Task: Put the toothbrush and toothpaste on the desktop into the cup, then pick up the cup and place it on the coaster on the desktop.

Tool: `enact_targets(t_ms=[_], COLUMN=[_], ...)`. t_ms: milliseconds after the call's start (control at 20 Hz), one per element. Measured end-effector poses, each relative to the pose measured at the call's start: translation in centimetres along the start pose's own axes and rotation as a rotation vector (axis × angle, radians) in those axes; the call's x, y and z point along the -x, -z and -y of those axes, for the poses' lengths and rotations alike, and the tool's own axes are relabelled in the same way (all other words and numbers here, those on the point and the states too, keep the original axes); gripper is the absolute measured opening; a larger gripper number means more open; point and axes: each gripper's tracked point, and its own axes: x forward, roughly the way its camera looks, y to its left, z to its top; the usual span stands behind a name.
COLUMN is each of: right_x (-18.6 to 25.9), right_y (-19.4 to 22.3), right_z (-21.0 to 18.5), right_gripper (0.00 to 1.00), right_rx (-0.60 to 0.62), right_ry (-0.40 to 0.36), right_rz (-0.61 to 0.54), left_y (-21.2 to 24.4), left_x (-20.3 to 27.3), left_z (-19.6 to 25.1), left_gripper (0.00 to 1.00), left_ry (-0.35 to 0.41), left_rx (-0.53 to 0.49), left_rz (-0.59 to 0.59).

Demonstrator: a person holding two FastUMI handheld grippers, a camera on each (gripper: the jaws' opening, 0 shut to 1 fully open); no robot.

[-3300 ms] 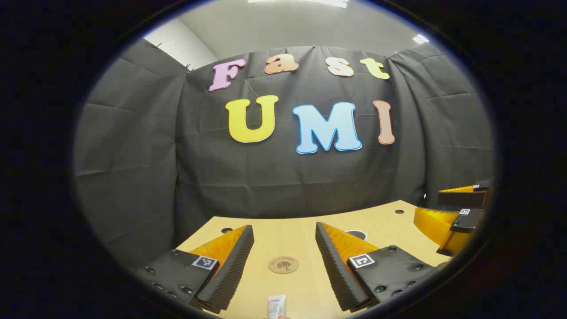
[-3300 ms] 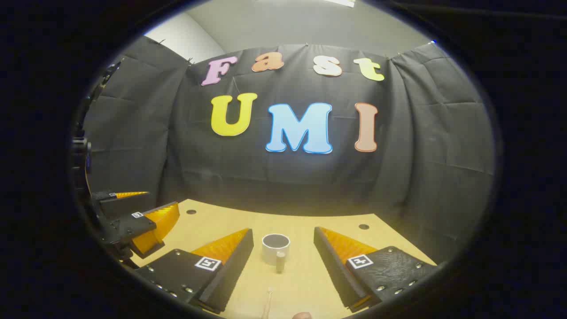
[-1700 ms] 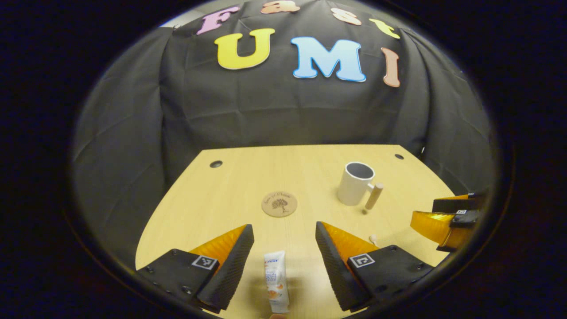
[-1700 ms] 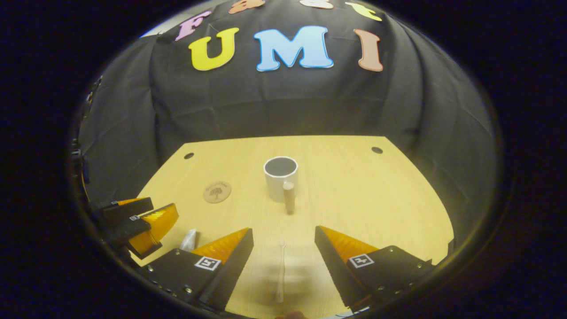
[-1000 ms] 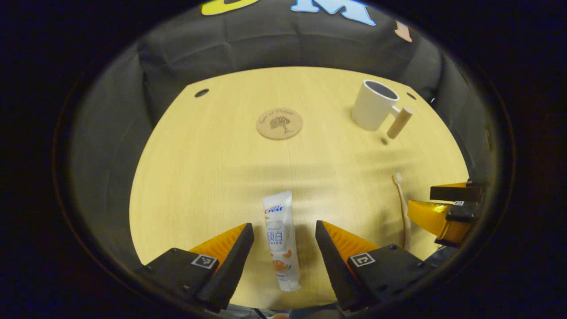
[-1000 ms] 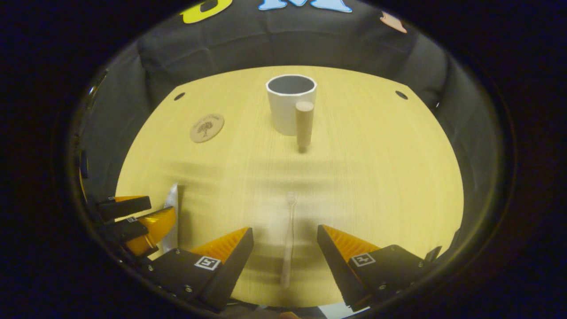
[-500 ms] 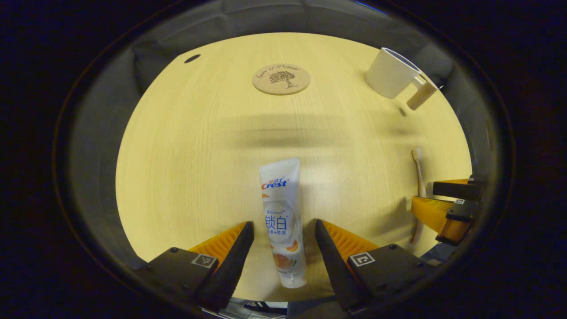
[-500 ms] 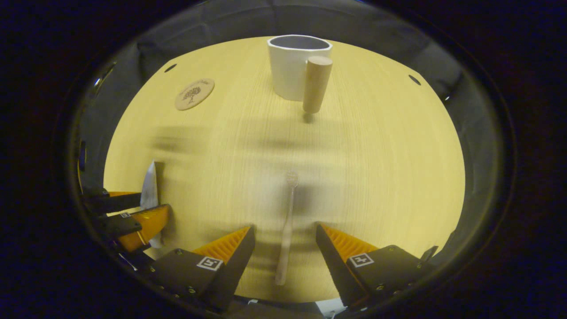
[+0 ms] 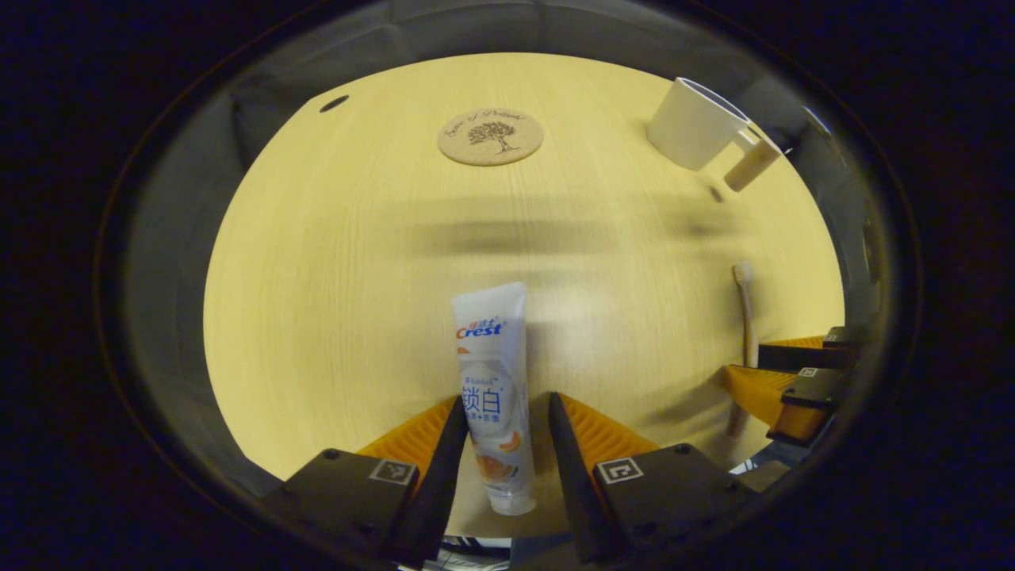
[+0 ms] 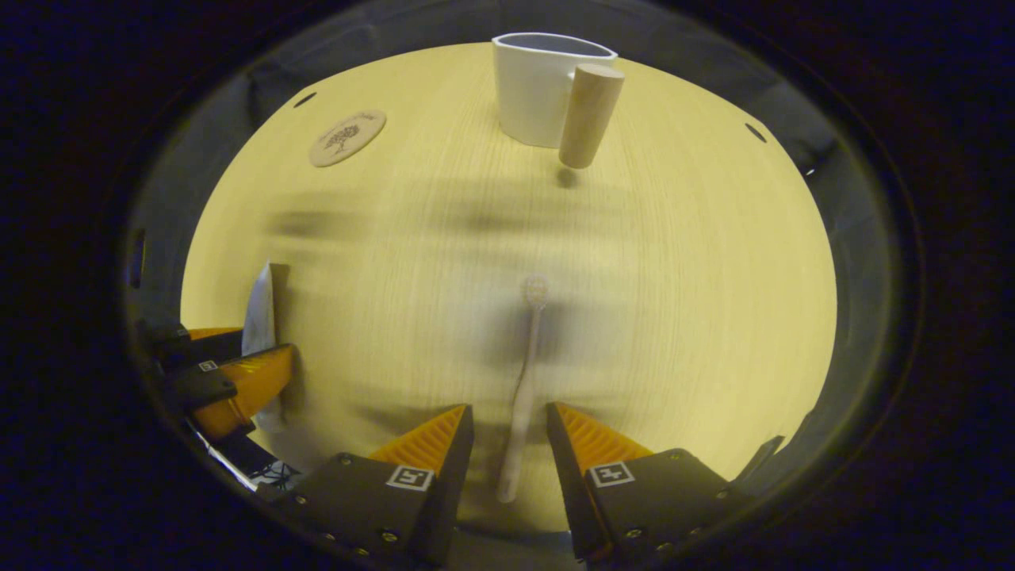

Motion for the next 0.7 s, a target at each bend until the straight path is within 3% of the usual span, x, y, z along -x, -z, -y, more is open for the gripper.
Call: enact_targets(t_ms=[50,100,150,200,250,350,400,500,550,700], right_x=[0.14,0.27,0.22,0.23,0.31,0.62,-0.15,0.33,0.41,0.40], right_y=[0.05,0.06,0.00,-0.01,0.17,0.00,0.09,0.13,0.15,0.19], right_z=[-0.04,-0.10,0.13,0.59,0.45,0.81,0.63,0.58,0.57,0.61], right_gripper=[0.43,0.34,0.29,0.33,0.15,0.15,0.07,0.08,0.08,0.08], right_rx=[-0.013,-0.015,-0.015,-0.042,-0.048,-0.057,-0.083,-0.087,-0.092,-0.092], right_ry=[-0.006,-0.016,-0.016,-0.006,-0.020,-0.045,-0.067,-0.098,-0.109,-0.133], right_rz=[-0.006,-0.009,-0.012,-0.008,-0.020,-0.013,-0.011,-0.004,-0.003,0.017], left_y=[-0.08,-0.14,-0.15,-0.17,-0.28,-0.18,-0.31,-0.36,-0.42,-0.60], left_x=[0.00,0.01,-0.01,-0.04,0.01,0.04,0.02,0.17,0.17,0.29], left_z=[-0.09,-0.05,-0.02,0.00,0.00,0.03,0.05,-0.08,-0.09,-0.11], left_gripper=[0.66,0.58,0.54,0.54,0.53,0.43,0.41,0.38,0.31,0.31], left_ry=[-0.001,0.000,0.000,0.003,-0.002,0.004,0.002,0.000,0.003,0.012], left_rx=[0.004,0.010,0.005,0.001,0.011,0.001,0.007,0.010,0.024,0.032], left_rz=[0.003,0.003,0.002,0.001,0.005,0.005,0.010,0.023,0.026,0.050])
